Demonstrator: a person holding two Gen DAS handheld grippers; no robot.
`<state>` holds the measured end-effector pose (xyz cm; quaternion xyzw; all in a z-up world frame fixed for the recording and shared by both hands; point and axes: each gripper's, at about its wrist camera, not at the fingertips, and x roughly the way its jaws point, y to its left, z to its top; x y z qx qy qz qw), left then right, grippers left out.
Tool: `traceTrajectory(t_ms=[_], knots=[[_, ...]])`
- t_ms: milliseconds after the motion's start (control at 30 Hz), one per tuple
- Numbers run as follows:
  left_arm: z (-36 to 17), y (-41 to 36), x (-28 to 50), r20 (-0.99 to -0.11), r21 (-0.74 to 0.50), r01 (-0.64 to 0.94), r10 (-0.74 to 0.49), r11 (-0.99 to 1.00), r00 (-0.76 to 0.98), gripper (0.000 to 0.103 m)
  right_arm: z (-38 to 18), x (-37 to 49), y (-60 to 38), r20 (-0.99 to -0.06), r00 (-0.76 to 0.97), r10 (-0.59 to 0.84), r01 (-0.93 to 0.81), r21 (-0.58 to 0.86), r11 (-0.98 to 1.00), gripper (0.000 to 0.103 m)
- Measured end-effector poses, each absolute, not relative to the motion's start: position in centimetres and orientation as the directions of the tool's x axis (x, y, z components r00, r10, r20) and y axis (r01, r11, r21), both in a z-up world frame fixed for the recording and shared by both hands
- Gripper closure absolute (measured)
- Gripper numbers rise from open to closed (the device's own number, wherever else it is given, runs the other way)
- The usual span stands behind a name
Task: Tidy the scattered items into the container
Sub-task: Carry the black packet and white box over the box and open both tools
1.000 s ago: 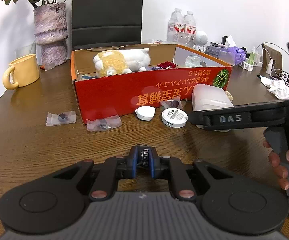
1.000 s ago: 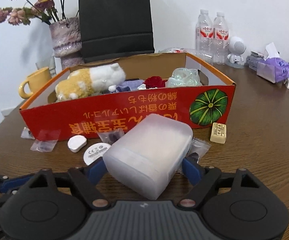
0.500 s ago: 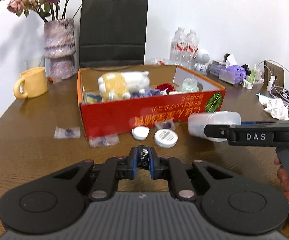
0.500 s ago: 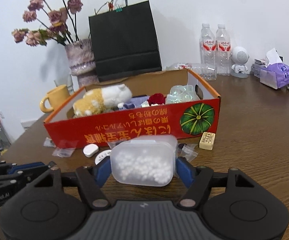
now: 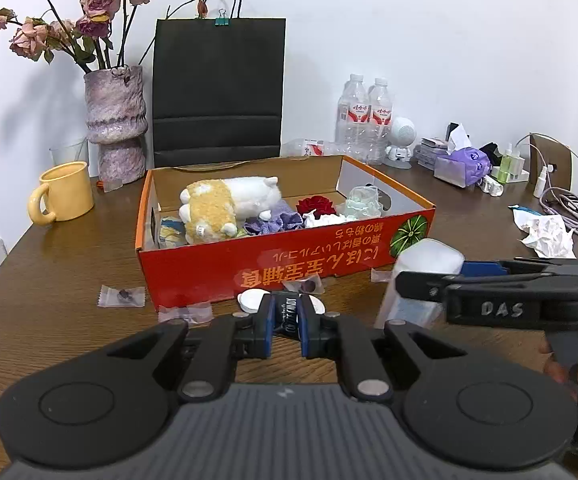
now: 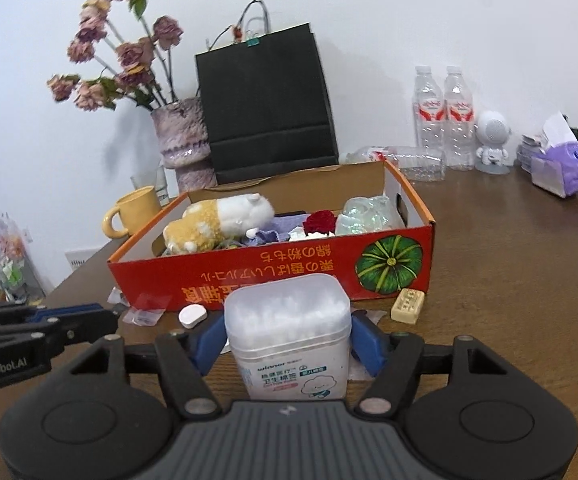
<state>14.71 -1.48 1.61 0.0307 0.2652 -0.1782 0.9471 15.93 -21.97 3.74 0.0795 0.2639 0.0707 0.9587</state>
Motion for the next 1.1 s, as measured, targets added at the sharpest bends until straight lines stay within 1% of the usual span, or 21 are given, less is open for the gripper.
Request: traceTrajectory(t_ms=[133,200,267,333,533,667,767,933,1100], knots=[[1.5,-1.7,14.8,-0.518,-0.043,0.337,-0.31,0.941,0.797,0.09,3.0,17.0,-21.2,-0.528,0.827,0.195,-0.137,0.148,0.98,0.034],[1.5,-1.7,14.8,-0.518,-0.045,0.328,-0.303,0.944,0.8,0.09,2.4,17.5,-21.0,-0.547,0.813,0.199,-0.144,0.143,0.979,0.035],[1.8,-1.7,14.8,-0.513,-0.042,0.32,-0.295,0.946,0.806,0.09,2.1,17.6,-21.2,-0.542,0.815,0.206,-0.147,0.151,0.977,0.037],[2.3,-1.6,14.8,-0.502,-0.039,0.317,-0.293,0.948,0.814,0.09,2.6,17.5,-21.6,-0.525,0.823,0.216,-0.15,0.166,0.975,0.037],[5.2,-2.2,16.4,-0.438,-0.032,0.321,-0.302,0.946,0.847,0.09,6.3,18.0,-23.0,-0.425,0.874,0.235,-0.179,0.169,0.969,0.037],[6.6,-3.2,19.0,-0.407,-0.033,0.326,-0.31,0.945,0.859,0.09,8.6,20.7,-24.0,-0.38,0.899,0.217,-0.164,0.168,0.972,0.037],[7.0,-4.0,21.9,-0.396,-0.065,0.329,-0.327,0.942,0.858,0.09,9.2,23.9,-24.5,-0.368,0.908,0.201,-0.144,0.177,0.974,0.037],[5.6,-5.6,27.4,-0.414,-0.113,0.332,-0.348,0.937,0.841,0.09,8.2,29.6,-25.1,-0.394,0.9,0.186,-0.116,0.195,0.974,0.037],[3.2,-6.9,32.8,-0.45,-0.153,0.329,-0.362,0.932,0.816,0.09,6.2,34.2,-26.0,-0.453,0.874,0.174,-0.101,0.18,0.978,0.037]])
